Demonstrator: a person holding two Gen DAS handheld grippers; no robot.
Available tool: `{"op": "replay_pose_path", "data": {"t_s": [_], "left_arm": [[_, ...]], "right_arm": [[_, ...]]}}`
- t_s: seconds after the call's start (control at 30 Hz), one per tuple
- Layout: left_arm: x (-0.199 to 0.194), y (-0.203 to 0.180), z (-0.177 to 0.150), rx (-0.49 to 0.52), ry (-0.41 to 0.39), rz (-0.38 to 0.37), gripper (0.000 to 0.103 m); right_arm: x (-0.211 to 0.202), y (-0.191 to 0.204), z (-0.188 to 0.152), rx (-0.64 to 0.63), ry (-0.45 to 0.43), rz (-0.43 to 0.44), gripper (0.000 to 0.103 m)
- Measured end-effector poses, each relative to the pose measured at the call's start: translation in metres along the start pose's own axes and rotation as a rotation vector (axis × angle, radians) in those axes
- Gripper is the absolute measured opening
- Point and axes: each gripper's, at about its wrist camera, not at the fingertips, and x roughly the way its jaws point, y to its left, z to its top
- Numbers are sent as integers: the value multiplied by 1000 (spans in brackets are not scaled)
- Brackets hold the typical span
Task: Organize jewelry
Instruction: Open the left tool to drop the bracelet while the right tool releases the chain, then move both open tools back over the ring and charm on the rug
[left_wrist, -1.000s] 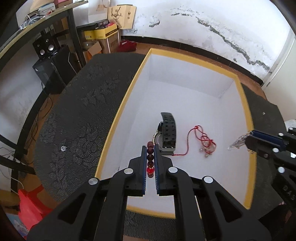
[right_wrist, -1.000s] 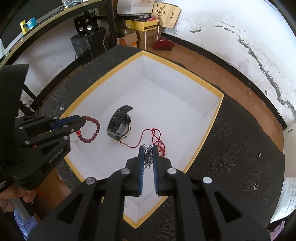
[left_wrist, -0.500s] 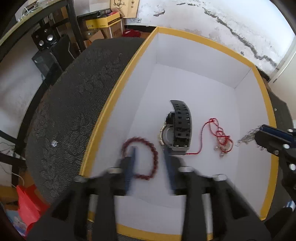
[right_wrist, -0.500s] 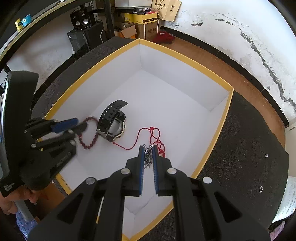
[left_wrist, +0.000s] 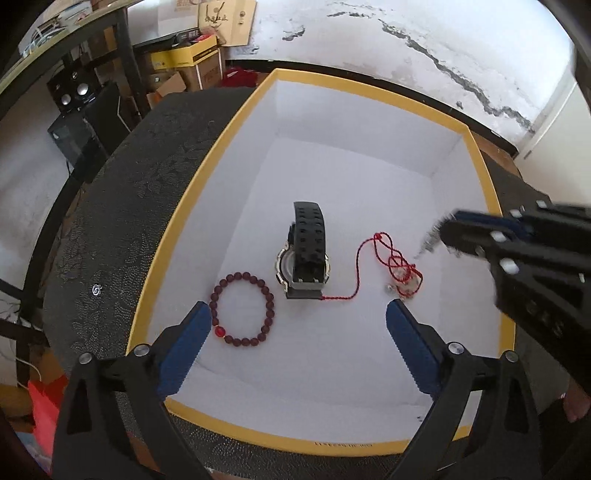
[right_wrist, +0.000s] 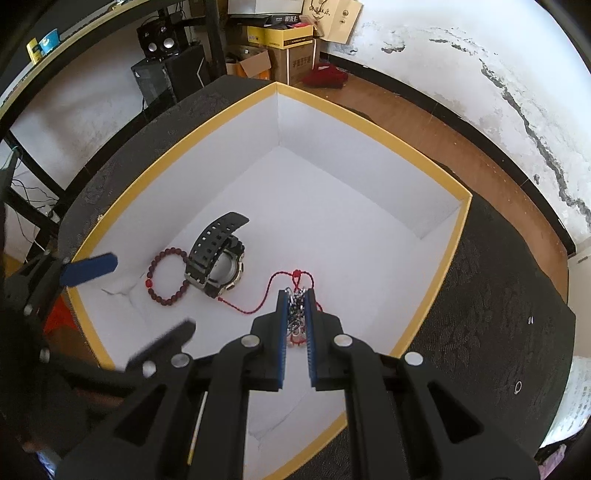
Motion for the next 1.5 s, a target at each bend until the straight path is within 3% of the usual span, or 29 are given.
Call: {"op": "replay_pose_path", "data": {"t_s": [0.3, 0.53, 0.57, 0.63, 0.67, 0.7, 0.77, 0.83, 0.97, 1.07, 1.27, 1.5], "left_arm": [[7, 8, -3, -28, 13, 1, 93], [9, 7, -6, -15, 18, 2, 93], [9, 7, -5, -18, 20, 0, 93], [8, 6, -5, -20, 20, 2, 93], [7, 6, -4, -19, 19, 3, 93], [6, 5, -4, -17, 17, 4, 93], [1, 4, -3, -20, 10, 8, 93], [-5, -1, -4, -13, 3, 19, 93], [-25, -13, -5, 7, -17, 29, 95], [-46, -29, -8, 24, -44, 27, 95], [-78, -77, -18, 61, -94, 2, 95], [-95, -166, -40, 162, -120, -62, 95]], "right_arm": [[43, -14, 17, 50, 93, 17, 9], [48, -23, 17, 68, 107, 29, 11], [46, -22, 15, 69, 104, 33, 16], [41, -25, 12, 71, 96, 48, 41], [35, -25, 10, 71, 78, 64, 65], [29, -26, 9, 71, 60, 64, 79], [11, -29, 4, 77, 22, 58, 86], [-7, -33, -2, 92, -7, 74, 87], [-53, -51, -31, 110, -66, 104, 96], [-84, -72, -65, 144, -90, 99, 96], [-152, -140, -148, 242, -190, -28, 96], [-195, -202, -247, 336, -218, -174, 96]]}}
